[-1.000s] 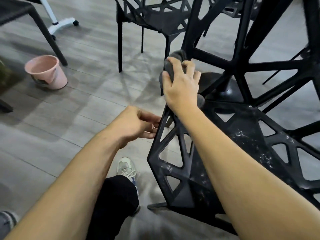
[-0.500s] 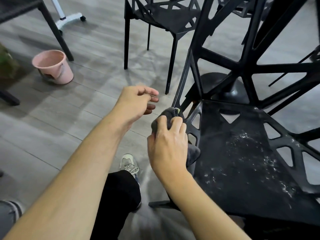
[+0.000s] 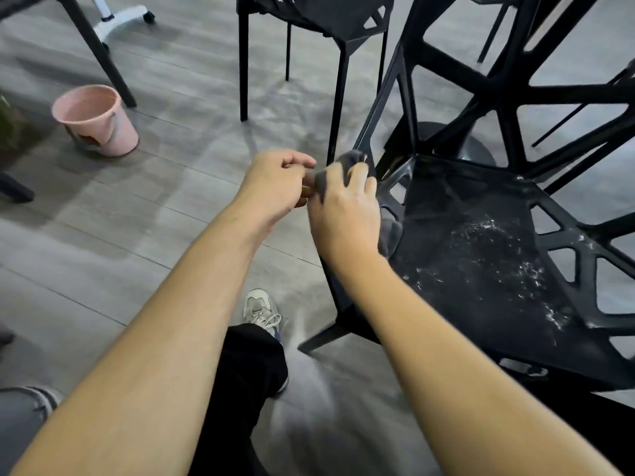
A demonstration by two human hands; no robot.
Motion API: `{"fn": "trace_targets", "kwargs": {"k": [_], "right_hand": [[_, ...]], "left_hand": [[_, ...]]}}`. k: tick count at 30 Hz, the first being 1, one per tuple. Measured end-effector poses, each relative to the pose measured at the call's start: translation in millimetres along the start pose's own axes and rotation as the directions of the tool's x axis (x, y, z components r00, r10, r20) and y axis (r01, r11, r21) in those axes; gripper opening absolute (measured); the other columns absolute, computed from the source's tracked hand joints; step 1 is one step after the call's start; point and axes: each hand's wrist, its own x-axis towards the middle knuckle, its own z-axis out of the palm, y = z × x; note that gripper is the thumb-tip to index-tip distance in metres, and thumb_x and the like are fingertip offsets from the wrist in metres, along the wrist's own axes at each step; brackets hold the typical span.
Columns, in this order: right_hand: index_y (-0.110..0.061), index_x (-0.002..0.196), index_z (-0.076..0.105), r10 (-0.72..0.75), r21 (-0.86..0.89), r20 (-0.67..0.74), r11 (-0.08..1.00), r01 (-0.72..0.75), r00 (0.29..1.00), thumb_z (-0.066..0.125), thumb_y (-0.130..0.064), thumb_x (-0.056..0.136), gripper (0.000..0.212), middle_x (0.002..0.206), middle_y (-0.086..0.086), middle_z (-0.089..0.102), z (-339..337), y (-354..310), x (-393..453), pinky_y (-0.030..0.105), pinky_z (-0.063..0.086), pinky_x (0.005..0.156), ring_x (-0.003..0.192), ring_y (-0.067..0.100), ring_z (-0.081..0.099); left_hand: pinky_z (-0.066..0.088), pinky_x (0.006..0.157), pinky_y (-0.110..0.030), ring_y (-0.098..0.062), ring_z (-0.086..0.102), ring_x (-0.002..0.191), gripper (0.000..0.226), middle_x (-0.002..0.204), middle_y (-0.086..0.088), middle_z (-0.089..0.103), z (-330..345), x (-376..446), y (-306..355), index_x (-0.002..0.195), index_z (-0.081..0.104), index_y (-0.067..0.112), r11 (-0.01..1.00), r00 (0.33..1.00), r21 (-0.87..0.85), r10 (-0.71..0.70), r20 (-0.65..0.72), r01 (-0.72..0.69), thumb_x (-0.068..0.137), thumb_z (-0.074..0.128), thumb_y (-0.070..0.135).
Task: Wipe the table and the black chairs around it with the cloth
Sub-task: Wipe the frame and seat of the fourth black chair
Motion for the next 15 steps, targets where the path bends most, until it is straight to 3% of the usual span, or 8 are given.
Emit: {"fn": "trace_targets", "kwargs": {"k": [3, 7, 10, 15], "right_hand": [[-0.01, 0.101, 0.059, -0.086, -0.131, -0.083, 0.989, 0.074, 0.993, 0.06, -0.025, 0.092, 0.017, 0.102, 0.016, 0.055, 3.6, -9.3, -42.0, 0.047, 0.042, 0.07, 0.089, 0.036, 0.051], [-0.013, 0.099, 0.063, -0.158, -0.119, -0.103, 0.982, 0.145, 0.982, 0.062, -0.031, 0.095, 0.019, 0.099, 0.01, 0.058, -2.0, -0.5, -59.0, 0.045, 0.04, 0.068, 0.086, 0.032, 0.05], [-0.018, 0.107, 0.068, -0.207, -0.04, -0.078, 0.978, 0.204, 0.975, 0.062, -0.038, 0.094, 0.025, 0.1, 0.005, 0.061, -10.1, 16.0, -68.3, 0.045, 0.044, 0.07, 0.089, 0.032, 0.05], [-0.026, 0.136, 0.062, -0.27, -0.029, -0.001, 0.962, 0.27, 0.963, 0.055, -0.042, 0.098, 0.042, 0.102, 0.005, 0.06, -19.7, 35.2, -94.5, 0.041, 0.048, 0.069, 0.087, 0.03, 0.048]], "left_hand": [[0.061, 0.081, -0.039, -0.025, 0.072, 0.088, 0.023, 0.094, 0.002, 0.073, 1.7, 4.1, -4.5, 0.084, 0.073, 0.033, 0.995, 0.999, 0.09, 0.034, -0.016, -0.033, 0.089, 0.052, 0.025], [0.052, 0.099, -0.033, -0.012, 0.068, 0.102, 0.023, 0.104, 0.003, 0.074, 14.3, 1.2, -8.1, 0.113, 0.073, 0.025, 0.968, 0.988, 0.198, 0.139, 0.073, -0.151, 0.098, 0.056, 0.023], [0.051, 0.099, -0.032, -0.01, 0.068, 0.1, 0.023, 0.103, 0.004, 0.074, 23.4, 1.0, -10.1, 0.115, 0.074, 0.022, 0.933, 0.975, 0.287, 0.199, 0.1, -0.22, 0.096, 0.061, 0.024], [0.055, 0.095, -0.035, -0.011, 0.068, 0.091, 0.023, 0.092, 0.005, 0.072, 31.8, 0.4, -11.0, 0.114, 0.074, 0.021, 0.935, 0.981, 0.298, 0.172, 0.086, -0.19, 0.092, 0.07, 0.02]]}}
